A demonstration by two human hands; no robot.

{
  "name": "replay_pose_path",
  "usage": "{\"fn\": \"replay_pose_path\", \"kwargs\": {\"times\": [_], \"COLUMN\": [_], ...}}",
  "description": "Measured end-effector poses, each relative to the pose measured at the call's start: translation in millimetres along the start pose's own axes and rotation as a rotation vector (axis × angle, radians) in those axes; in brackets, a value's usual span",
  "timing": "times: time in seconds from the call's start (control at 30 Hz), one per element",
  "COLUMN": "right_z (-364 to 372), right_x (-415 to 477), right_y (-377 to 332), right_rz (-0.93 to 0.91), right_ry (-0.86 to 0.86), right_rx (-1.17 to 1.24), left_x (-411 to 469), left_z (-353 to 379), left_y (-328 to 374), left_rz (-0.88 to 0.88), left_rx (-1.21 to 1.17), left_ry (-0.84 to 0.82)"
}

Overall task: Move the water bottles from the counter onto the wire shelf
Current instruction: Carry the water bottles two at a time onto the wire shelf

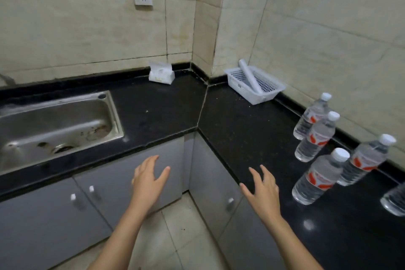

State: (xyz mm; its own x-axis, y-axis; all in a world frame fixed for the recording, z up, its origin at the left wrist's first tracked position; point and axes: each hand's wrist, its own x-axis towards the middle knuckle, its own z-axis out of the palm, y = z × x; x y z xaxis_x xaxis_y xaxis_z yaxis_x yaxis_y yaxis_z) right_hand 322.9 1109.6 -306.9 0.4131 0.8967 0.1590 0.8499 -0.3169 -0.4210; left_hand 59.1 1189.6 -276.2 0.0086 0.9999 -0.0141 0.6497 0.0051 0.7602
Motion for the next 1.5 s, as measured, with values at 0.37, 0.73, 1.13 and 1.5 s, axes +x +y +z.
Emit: {"fn": "replay_pose_path", "kwargs": {"times": [0.37,0.73,1.13,1.5], "right_z": [27,6,-33,-45], "right_x": [46,154,234,267], "right_y": [-1,75,124,139], "right_rz": [0.34,0.645,1.023,1.173], "right_ry": [-0.004,0.26,0.759,0.871], "right_rx": [-0.001,0.296,0.475,0.489], "left_x": [138,219,279,291], "left_z": [72,191,294,402], "left_y": [27,141,210,309], "left_rz": [0.093,0.409,0.524,0.761], "left_rx": [-0.008,0.127,0.123,0.032], "left_ry": [-0.365,-0.609,-0.898,-1.106]}}
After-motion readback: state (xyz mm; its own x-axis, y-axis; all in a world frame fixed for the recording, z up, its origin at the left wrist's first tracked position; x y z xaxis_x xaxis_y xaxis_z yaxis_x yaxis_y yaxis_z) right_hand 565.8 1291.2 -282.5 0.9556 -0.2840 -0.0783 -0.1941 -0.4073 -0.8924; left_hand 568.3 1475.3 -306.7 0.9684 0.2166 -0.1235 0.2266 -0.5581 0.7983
